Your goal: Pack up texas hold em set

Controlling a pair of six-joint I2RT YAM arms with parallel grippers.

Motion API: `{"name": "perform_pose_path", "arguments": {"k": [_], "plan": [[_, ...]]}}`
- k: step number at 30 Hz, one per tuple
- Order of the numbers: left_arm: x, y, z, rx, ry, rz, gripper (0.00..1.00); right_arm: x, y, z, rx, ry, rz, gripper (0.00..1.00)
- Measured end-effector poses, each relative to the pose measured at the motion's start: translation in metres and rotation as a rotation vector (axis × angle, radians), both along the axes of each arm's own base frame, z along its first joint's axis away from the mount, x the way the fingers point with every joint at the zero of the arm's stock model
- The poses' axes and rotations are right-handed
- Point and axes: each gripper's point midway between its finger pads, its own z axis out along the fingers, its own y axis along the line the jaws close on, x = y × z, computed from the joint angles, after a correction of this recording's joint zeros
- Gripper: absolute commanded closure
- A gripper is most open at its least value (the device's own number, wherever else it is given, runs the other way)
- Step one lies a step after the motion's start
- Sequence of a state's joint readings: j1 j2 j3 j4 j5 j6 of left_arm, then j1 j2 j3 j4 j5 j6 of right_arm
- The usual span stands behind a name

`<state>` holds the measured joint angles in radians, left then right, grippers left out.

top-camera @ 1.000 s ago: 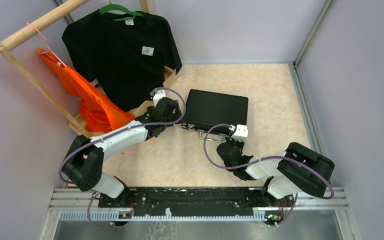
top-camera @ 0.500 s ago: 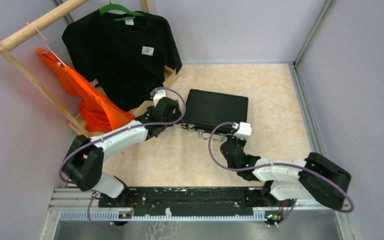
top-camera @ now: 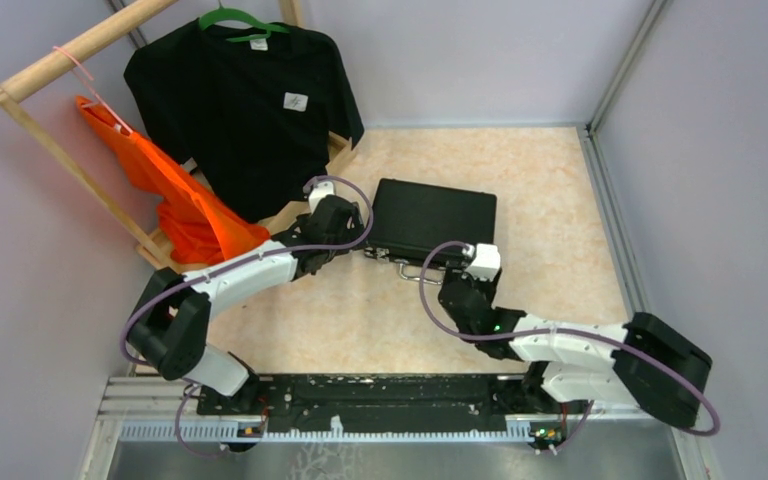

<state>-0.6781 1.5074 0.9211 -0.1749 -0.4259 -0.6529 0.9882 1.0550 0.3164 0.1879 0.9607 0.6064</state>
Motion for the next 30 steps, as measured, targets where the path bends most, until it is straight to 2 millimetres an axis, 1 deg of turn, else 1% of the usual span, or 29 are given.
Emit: {"name": "perform_pose_path", "arguments": {"k": [4,5,7,11,16,19,25,29,30], "plan": [[0.000,0.000,0.000,0.000,0.000,-0.001,0.05,-0.001,-0.003,-0.030,-0.073,0.076,-0.005,0.36],[0.000,0.000,0.000,-0.001,0.001,-0.001,0.05,0.000,-0.005,-0.036,-0.080,0.093,-0.008,0.36],[-0.001,-0.001,0.000,-0.004,0.003,-0.006,0.05,0.004,-0.011,-0.041,-0.078,0.111,-0.026,0.39],[-0.001,-0.004,-0.002,-0.011,0.011,-0.016,0.04,0.012,-0.017,-0.039,-0.065,0.116,-0.042,0.45],[-0.002,-0.005,-0.003,-0.016,0.017,-0.024,0.04,0.023,-0.013,-0.030,-0.040,0.099,-0.029,0.46],[-0.002,-0.006,-0.003,-0.016,0.017,-0.025,0.04,0.027,-0.014,-0.035,-0.048,0.113,-0.026,0.46],[-0.003,-0.006,-0.004,-0.017,0.020,-0.027,0.04,0.037,-0.014,-0.035,-0.081,0.099,-0.034,0.47],[-0.003,-0.006,-0.004,-0.017,0.021,-0.028,0.04,0.042,-0.015,-0.035,-0.107,0.090,-0.035,0.55],[-0.003,-0.006,-0.004,-0.017,0.021,-0.028,0.04,0.042,-0.015,-0.035,-0.115,0.090,-0.035,0.62]]}}
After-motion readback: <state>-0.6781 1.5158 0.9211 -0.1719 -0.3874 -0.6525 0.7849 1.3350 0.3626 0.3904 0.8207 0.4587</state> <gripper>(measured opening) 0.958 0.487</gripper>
